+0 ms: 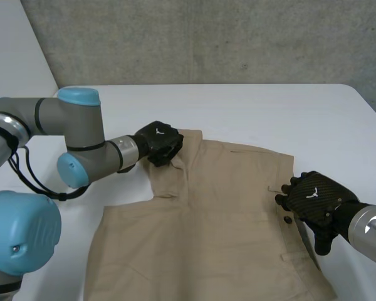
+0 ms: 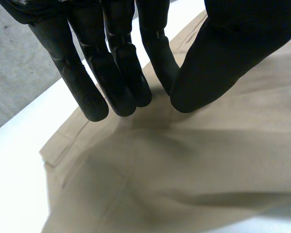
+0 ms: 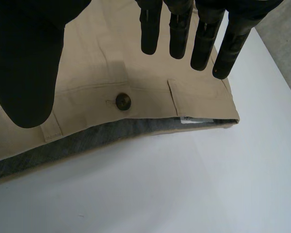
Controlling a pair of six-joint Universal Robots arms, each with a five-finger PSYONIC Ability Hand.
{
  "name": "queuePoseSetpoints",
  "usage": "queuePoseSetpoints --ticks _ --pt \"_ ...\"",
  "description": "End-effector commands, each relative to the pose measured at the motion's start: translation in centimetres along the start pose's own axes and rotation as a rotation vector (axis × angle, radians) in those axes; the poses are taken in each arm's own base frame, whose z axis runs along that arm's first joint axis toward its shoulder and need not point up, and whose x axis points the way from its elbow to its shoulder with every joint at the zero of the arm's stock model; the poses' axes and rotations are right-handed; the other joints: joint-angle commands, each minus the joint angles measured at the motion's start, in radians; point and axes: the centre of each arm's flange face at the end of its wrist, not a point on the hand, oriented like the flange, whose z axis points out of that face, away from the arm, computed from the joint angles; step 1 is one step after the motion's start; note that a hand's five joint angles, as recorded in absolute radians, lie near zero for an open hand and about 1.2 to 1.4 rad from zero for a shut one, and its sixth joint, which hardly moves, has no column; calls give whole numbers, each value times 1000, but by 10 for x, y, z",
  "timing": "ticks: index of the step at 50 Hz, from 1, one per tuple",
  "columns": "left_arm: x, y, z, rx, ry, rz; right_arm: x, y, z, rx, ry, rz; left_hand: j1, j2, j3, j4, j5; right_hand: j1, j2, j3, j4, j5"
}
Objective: Fold the shorts.
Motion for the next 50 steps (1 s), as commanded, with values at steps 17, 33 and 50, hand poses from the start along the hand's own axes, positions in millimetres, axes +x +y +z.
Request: queuePoseSetpoints --ticks 17,33,50 --pt "-6 -15 -35 -35 -139 158 -5 -1 -1 2 -13 -4 -663 -715 -715 -718 -678 51 -15 29 18 20" --pt "22 -15 14 103 6 145 -5 2 0 -5 -14 3 -645 -698 -698 -701 -661 51 -15 29 18 20" --pt "24 7 25 59 25 177 -5 4 1 -6 -13 4 -363 -416 -416 -419 -379 54 -13 32 21 23"
